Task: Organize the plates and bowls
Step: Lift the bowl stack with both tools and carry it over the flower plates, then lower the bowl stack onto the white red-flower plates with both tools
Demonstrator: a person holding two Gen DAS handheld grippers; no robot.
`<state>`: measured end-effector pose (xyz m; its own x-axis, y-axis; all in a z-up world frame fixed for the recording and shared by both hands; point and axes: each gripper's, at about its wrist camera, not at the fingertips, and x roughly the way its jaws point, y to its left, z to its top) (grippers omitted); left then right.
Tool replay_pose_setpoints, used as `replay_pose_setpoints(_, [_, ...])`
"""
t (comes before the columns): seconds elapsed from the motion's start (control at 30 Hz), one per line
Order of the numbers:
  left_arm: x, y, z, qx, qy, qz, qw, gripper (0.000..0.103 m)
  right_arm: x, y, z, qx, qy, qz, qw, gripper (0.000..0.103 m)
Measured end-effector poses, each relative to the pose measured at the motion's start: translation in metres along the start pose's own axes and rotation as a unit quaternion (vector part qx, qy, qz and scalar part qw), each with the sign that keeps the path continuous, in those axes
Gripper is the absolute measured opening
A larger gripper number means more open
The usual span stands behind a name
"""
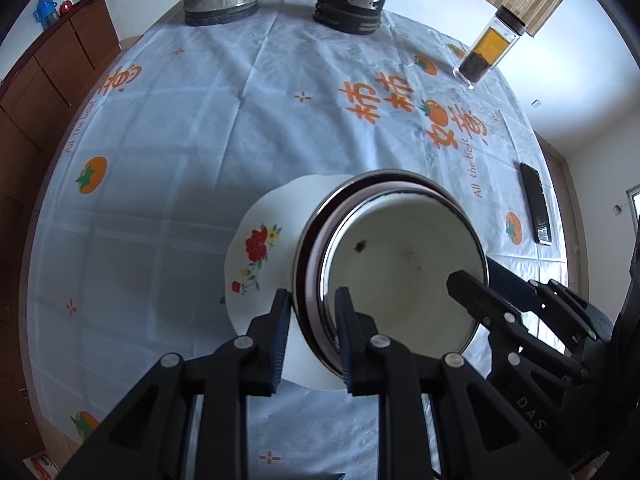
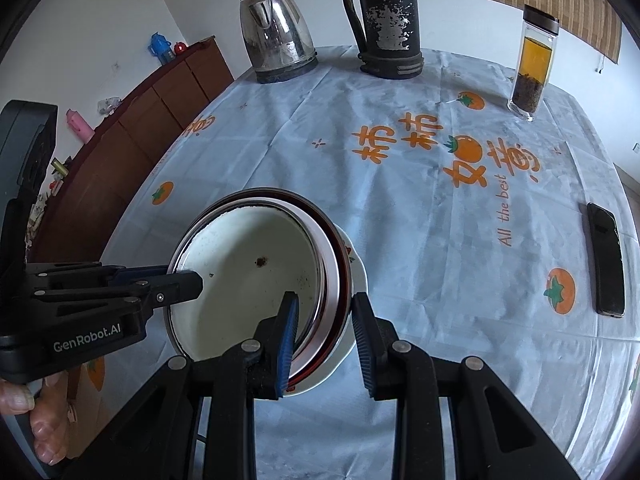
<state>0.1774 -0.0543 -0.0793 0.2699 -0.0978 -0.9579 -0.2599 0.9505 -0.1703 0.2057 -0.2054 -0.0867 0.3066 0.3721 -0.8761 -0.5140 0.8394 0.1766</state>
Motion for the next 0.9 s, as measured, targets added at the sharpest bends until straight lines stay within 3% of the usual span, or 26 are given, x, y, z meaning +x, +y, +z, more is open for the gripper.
replay_pose_setpoints(0.9, [-0.001,0.022,0.001,-0.01,0.002,-0.001,0.9999,0.02,0.01,0.021,0.005,-0.012,0.009,-0.004,1.0,0.03])
